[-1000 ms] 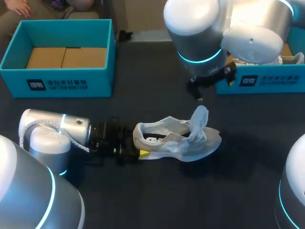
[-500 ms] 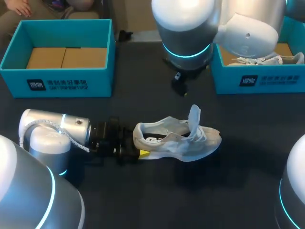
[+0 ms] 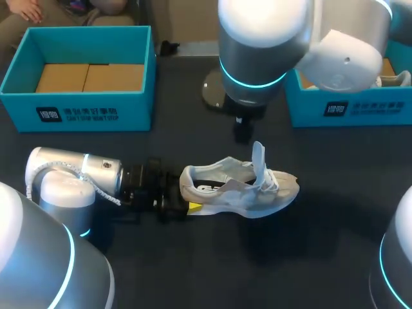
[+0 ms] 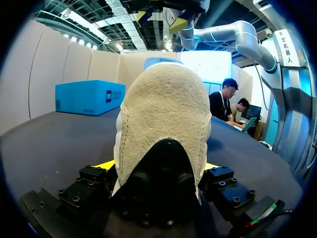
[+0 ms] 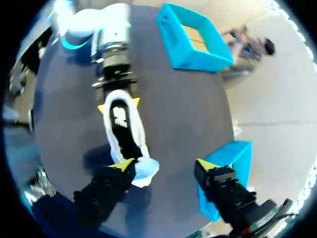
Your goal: Take the shoe out of the shoebox, open the shoe tongue, remove and reinsert the insole, then place the shoe into the shoebox
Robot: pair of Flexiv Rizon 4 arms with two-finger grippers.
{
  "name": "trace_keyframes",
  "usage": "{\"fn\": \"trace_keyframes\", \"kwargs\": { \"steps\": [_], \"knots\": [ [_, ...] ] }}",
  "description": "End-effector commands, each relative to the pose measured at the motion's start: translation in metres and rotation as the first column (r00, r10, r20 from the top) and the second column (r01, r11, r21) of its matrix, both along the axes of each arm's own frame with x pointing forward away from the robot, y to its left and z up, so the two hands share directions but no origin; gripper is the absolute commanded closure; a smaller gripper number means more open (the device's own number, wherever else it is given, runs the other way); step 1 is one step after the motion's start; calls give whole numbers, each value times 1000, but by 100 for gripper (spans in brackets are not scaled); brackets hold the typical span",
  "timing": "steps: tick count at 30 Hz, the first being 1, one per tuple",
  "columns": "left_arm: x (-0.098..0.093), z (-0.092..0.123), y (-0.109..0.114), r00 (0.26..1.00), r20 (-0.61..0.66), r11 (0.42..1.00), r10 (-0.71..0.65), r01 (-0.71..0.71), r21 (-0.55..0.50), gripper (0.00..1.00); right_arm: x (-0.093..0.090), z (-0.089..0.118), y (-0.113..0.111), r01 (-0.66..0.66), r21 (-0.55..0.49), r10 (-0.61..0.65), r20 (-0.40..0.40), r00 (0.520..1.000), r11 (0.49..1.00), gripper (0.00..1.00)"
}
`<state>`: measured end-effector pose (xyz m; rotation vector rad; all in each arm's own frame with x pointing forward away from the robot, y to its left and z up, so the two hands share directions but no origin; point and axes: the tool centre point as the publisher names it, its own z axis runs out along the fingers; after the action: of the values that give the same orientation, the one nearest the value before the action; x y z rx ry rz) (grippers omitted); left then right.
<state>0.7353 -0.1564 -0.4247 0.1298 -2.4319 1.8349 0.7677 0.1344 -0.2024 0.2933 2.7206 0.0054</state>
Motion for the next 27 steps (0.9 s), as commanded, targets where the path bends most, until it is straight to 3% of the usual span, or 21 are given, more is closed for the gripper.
{"fn": "trace_keyframes", "kwargs": {
  "steps": [1, 19, 25, 27],
  "knots": [
    [0, -1, 1, 1000, -1, 1000, -1, 1, 2, 100, -2, -16, -2, -280, -9, 278, -95, 956, 960, 100],
    [0, -1, 1, 1000, -1, 1000, -1, 1, 2, 100, -14, -95, 24, -236, 44, 240, -205, 949, 971, 100],
    [0, -1, 1, 1000, -1, 1000, -1, 1, 2, 100, -17, -126, 27, -200, 71, 212, -288, 934, 977, 100],
    [0, -1, 1, 1000, -1, 1000, -1, 1, 2, 100, -17, -126, 27, -200, 71, 212, -288, 934, 977, 100]
  ]
}}
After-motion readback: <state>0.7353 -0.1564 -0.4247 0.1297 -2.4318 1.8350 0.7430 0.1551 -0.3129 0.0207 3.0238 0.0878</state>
